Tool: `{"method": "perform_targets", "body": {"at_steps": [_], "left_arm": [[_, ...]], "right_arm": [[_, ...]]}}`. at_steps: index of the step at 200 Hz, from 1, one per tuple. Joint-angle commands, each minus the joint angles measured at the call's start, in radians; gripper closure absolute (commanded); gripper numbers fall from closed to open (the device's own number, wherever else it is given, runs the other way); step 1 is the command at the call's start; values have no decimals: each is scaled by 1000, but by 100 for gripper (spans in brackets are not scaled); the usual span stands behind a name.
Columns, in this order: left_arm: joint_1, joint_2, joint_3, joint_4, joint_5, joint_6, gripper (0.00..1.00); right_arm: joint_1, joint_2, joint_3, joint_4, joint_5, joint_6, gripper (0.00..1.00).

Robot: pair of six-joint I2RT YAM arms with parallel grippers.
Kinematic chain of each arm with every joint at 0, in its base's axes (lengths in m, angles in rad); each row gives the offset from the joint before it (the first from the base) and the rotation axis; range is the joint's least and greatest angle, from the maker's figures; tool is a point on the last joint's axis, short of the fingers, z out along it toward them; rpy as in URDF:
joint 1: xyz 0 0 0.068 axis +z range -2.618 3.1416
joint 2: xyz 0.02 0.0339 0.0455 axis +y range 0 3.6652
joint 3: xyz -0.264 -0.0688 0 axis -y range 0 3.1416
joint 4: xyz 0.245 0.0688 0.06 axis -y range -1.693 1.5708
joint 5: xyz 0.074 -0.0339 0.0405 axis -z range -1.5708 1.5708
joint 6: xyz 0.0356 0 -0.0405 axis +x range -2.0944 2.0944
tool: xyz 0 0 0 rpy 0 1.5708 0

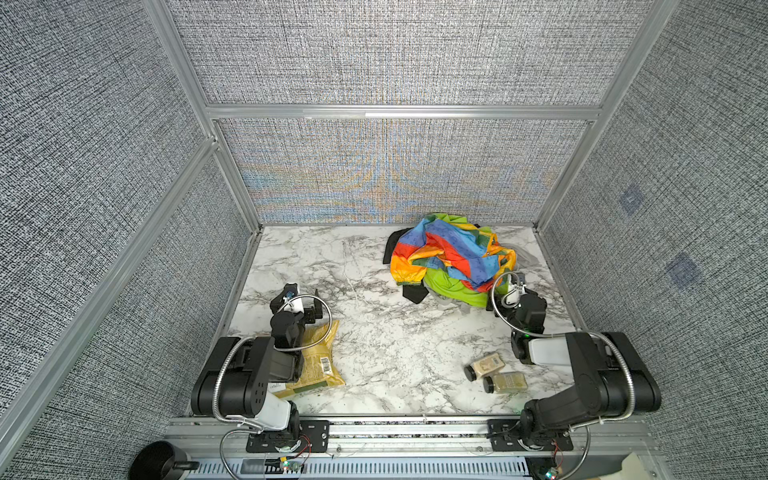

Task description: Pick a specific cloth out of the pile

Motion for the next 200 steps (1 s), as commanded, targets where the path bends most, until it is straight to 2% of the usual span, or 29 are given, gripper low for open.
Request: {"method": "perform_targets", "body": {"at_steps": [1,88,124,157,182,200], "left_arm": [[2,-3,2,30,6,4,1],[-1,-6,-22,67,-3,7,1],[-2,-6,-25,76,-5,10,1],[-14,-11,-41,104,-24,19,1],[-27,-73,-69,116,-49,30,1],[-66,-189,-17,-81,-73,64,1]], "right_arm": [[1,-2,6,19,7,11,1],[-1,-14,-30,70,-20,5,1],[-1,-41,-61,103,6,19,1],[0,-90,-17,-15,-6,9,1],[1,-168,23,-143,-3,9,1],[4,-233,45,-222,11,21,1]]}}
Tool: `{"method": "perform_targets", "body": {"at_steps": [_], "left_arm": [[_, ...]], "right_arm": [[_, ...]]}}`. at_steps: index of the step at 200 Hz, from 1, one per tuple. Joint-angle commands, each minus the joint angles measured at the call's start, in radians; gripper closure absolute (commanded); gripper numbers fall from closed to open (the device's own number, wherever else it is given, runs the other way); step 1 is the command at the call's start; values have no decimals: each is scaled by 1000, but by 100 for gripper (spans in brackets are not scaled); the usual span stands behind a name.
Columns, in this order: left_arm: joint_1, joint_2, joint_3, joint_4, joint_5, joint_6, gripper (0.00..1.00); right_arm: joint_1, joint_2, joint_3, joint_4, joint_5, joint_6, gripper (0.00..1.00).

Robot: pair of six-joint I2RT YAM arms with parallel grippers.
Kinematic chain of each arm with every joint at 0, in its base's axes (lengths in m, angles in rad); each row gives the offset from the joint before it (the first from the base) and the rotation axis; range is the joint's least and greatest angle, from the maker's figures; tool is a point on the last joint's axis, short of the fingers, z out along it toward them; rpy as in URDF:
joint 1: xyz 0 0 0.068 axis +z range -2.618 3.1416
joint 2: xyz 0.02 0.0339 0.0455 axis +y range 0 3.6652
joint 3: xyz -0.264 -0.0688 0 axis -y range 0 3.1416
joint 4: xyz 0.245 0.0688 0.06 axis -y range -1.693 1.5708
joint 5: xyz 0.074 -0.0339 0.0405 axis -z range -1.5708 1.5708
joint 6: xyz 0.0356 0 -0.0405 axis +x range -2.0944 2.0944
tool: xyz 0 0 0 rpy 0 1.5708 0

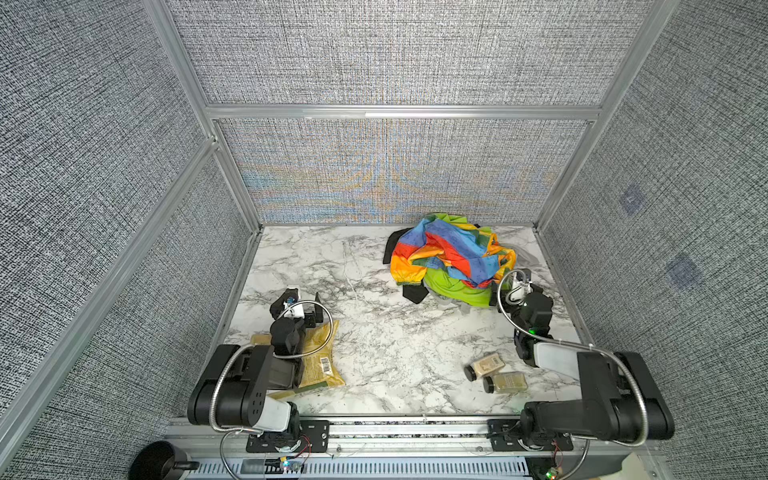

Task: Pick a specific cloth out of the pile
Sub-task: 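Reach the right gripper toward the lime-green cloth while the left arm lifts aside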

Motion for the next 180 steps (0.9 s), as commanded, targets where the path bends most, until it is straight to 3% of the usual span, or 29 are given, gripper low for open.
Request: {"method": "perform_targets", "body": {"at_steps": [1,18,47,81,129,162,180], "left_arm": [[-33,-110,51,-132,-40,45,1],[-62,-206,134,-344,-85,32,1],[-66,-321,292,-635,-123,-150,1],[-75,-332,503,-835,-31,-239,1],[-83,-181,869,-1108,246,-276,1],[-92,-73,1024,-1191,491,-264,1],[-100,-23,1070,-1196,629,-258,1]], "right_arm": [[4,-67,30,-129,17,19,1],[6,-135,62,-216,21,50,1],[9,-219,163,-424,40,133,1],[10,-233,309,-621,35,207,1],[8,-228,486,-819,74,346,1],[7,-211,529,-863,-19,346,1],[7,-212,539,-904,13,373,2]]}}
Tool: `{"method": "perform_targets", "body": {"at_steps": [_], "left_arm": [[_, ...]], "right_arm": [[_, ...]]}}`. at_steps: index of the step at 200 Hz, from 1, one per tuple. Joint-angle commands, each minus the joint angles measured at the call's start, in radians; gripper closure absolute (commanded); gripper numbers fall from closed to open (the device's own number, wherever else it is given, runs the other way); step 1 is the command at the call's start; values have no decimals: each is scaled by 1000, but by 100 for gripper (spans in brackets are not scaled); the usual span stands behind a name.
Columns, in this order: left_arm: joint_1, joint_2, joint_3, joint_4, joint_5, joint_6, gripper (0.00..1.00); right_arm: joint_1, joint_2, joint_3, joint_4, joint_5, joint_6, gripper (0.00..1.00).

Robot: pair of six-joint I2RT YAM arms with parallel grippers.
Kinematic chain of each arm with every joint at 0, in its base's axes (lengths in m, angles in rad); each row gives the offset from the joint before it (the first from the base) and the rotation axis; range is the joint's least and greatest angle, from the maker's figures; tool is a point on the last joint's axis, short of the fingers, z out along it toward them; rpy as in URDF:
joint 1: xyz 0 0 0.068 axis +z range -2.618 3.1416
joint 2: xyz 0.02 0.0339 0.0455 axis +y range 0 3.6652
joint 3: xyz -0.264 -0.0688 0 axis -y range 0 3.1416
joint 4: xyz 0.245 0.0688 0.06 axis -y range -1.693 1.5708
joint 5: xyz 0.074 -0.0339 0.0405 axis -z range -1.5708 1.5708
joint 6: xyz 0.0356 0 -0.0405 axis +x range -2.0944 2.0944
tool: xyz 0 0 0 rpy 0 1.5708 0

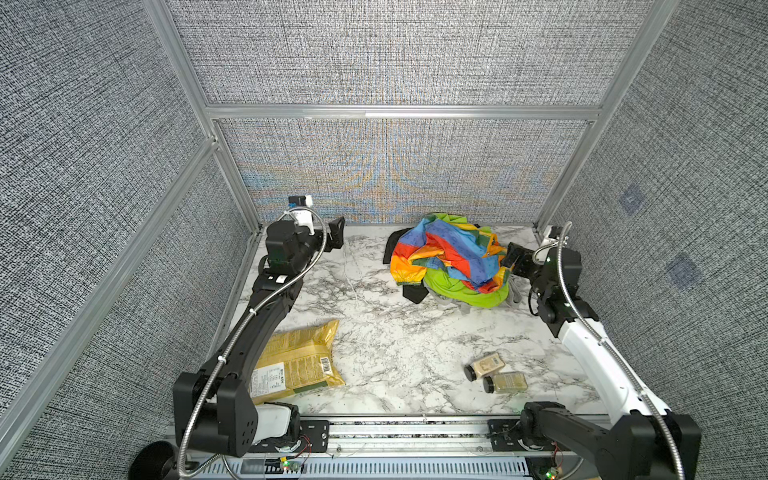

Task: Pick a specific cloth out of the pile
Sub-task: 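Reach the right gripper toward the lime-green cloth while the left arm lifts aside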

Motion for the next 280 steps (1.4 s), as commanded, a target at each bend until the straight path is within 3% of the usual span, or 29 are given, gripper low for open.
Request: {"method": "perform_targets", "body": {"at_steps": [1,20,66,110,138,196,245,280], "left_arm": [[-8,52,52,-68,262,1,1],[-21,75,39,-44,336,9,1],[-27,101,25,-35,387,-35,1],[-31,105,35,-44,423,-37,1],[-34,87,27,-52,412,-8,1],[-53,93,19,-50,418,4,1],[-65,103,18,-60,398,12,1],[-71,101,18,-59,408,14,1]], "right_arm": [[0,2,17,-83,-6,44,2],[0,-11,14,-112,-44,36,2],[46,7,-2,-158,-125,61,2],[155,65,1,-212,-90,79,1],[167,62,-41,-235,-71,136,2],[37,41,-138,-216,-190,224,5],[-89,88,-190,-126,-365,298,16],[-112,72,-264,-50,-389,358,28]]}}
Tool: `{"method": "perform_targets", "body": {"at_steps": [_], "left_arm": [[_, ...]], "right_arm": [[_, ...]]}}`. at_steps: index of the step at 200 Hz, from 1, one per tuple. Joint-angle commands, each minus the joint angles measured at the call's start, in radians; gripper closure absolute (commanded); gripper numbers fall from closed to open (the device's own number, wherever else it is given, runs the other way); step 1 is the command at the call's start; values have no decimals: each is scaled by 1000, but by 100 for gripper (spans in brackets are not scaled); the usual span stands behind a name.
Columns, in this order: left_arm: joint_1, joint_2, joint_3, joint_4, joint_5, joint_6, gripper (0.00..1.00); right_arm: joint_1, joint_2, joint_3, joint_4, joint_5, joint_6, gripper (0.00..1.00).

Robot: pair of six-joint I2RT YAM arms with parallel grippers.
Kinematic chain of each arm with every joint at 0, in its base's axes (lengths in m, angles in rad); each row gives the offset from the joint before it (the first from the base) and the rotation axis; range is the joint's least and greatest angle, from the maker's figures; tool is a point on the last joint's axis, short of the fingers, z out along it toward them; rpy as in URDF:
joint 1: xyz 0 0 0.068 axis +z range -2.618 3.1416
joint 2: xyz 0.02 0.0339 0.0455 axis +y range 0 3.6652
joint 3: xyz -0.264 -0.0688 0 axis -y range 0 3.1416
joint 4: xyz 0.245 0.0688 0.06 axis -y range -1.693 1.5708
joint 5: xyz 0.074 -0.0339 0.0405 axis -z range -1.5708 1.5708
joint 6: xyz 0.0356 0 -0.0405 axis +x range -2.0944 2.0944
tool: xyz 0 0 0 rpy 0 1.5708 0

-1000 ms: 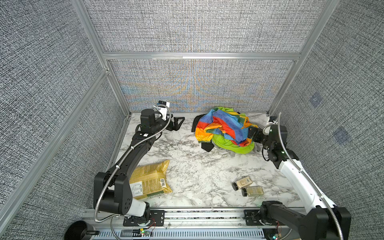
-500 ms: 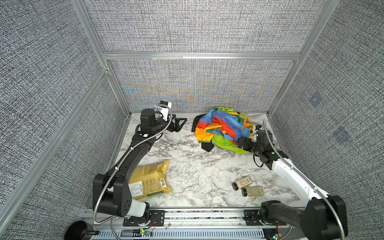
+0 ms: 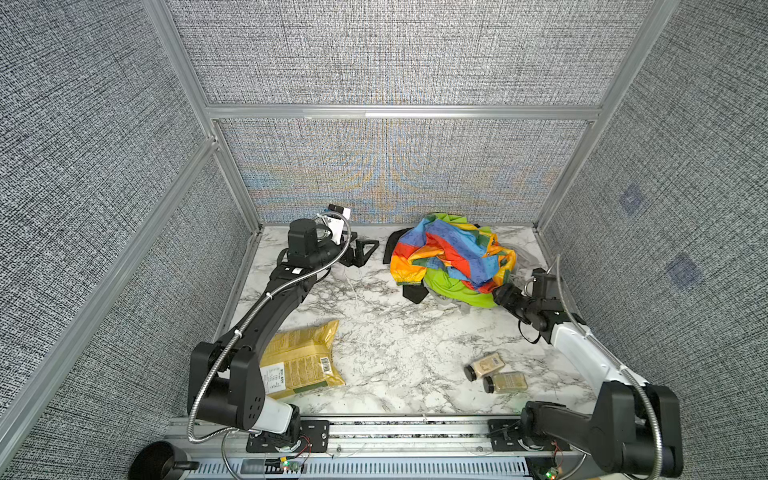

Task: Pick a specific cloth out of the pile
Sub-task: 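Reach the right gripper toward the lime-green cloth while the left arm lifts aside, then lower the right gripper onto the lime-green shorts at the pile's edge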

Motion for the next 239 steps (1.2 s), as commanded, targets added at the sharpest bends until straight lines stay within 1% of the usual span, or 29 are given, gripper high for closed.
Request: {"method": "perform_targets", "body": {"at_steps": [1,17,37,69,90,136,175,181,239], "left_arm": [[-2,-4,3,8,8,14,1],[-4,-4,-1,14,8,14,1],[-6,0,-1,21,17,9,1],[-10,11,4,20,23,4,1],[-10,11,7,9,14,12,1],[-11,17,4,15,8,13,1],[-11,15,4,17,10,8,1],[-11,14,4,17,11,7,1],[-13,9,7,9,6,8,1]], "right_arm": [[-17,-11,-41,96,-49,63,29],[-42,17,-45,109,-80,73,35],[-51,68,-19,107,-110,60,39],[-52,154,24,114,-133,73,40],[-52,188,37,136,-122,76,42],[-47,269,150,104,-119,50,42],[9,339,248,108,-83,50,45],[18,355,293,106,-79,52,45],[118,490,486,104,-19,64,46]]}}
